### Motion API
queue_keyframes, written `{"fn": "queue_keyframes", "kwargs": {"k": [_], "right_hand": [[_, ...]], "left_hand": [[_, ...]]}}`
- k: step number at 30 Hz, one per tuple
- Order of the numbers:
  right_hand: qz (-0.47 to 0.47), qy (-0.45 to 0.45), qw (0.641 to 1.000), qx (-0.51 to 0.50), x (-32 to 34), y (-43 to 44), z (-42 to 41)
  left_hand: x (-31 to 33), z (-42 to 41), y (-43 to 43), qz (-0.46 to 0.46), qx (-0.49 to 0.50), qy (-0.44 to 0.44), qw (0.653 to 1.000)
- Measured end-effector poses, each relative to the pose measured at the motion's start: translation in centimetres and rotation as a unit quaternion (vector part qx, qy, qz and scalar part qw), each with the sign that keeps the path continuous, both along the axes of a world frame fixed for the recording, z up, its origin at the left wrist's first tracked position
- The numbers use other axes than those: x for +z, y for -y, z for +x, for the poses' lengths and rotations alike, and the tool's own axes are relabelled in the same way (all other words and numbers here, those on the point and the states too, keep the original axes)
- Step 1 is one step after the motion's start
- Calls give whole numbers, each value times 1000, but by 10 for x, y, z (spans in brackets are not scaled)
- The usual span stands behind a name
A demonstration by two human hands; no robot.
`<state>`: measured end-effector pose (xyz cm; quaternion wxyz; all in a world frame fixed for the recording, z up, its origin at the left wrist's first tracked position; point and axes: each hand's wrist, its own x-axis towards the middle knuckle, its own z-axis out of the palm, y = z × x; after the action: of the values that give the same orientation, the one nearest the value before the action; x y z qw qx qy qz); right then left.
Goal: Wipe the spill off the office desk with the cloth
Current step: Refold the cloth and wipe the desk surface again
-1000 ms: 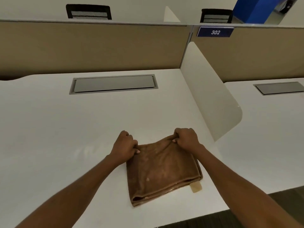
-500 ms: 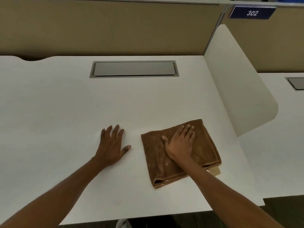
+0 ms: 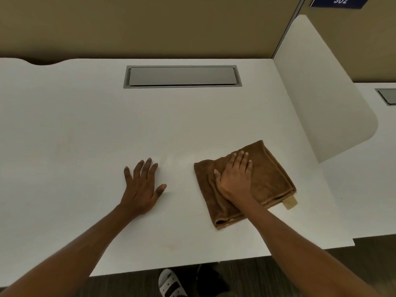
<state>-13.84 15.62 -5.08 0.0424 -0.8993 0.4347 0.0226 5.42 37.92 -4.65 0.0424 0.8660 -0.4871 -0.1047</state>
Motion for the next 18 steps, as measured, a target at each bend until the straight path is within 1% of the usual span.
{"fn": "queue_keyframes", "kwargs": {"k": [5, 9, 13, 18], "right_hand": [[3, -2, 1000, 25, 1, -28, 7], [9, 15, 999, 48, 2, -56, 13], [18, 7, 997, 76, 1, -84, 15], [37, -5, 995, 95, 7, -88, 12]], "left_hand": [[-2, 0, -1, -7, 2, -6, 1000], [-4, 1, -3, -24, 6, -14, 1000], [-2, 1, -4, -30, 5, -23, 999], [4, -5, -4, -33, -11, -20, 999]]}}
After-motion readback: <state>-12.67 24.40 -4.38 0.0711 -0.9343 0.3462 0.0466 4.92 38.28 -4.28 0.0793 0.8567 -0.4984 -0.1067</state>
